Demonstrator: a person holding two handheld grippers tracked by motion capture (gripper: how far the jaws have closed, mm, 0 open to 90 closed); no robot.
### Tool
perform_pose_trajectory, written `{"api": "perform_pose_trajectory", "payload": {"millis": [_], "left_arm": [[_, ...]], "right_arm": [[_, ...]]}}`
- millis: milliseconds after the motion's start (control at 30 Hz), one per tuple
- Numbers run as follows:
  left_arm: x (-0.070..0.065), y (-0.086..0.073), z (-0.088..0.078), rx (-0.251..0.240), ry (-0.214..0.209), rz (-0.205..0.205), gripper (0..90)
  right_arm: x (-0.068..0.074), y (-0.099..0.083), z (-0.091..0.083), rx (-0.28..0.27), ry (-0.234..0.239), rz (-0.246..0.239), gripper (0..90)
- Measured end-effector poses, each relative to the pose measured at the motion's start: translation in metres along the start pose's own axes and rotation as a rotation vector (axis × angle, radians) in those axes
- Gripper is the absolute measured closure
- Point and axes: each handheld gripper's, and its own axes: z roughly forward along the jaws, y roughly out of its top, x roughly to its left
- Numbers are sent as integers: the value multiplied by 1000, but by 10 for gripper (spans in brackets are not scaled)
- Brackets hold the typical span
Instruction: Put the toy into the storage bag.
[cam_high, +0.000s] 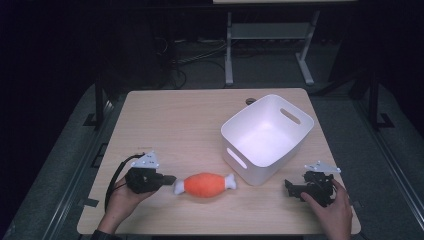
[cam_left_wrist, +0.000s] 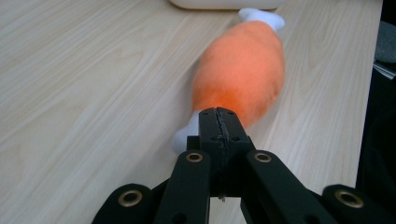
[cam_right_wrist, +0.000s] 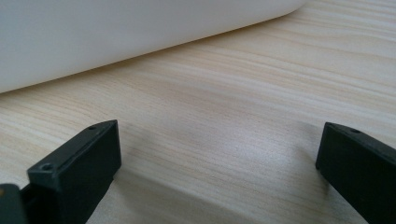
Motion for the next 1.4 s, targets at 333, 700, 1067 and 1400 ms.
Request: {"api": "perform_pose_trajectory", "payload": {"millis": [333,700,1067,1400], "left_arm": [[-7,30,21,0,-48,52,896],[-19,61,49,11,-100,112,896],[-33,81,82,43,-161,162,896],[-43,88,108,103,-186,188,896]], "right_arm": [[0,0,0,0,0,0,0],[0,0,0,0,0,0,0],[0,0,0,0,0,0,0],[0,0,0,0,0,0,0]]}}
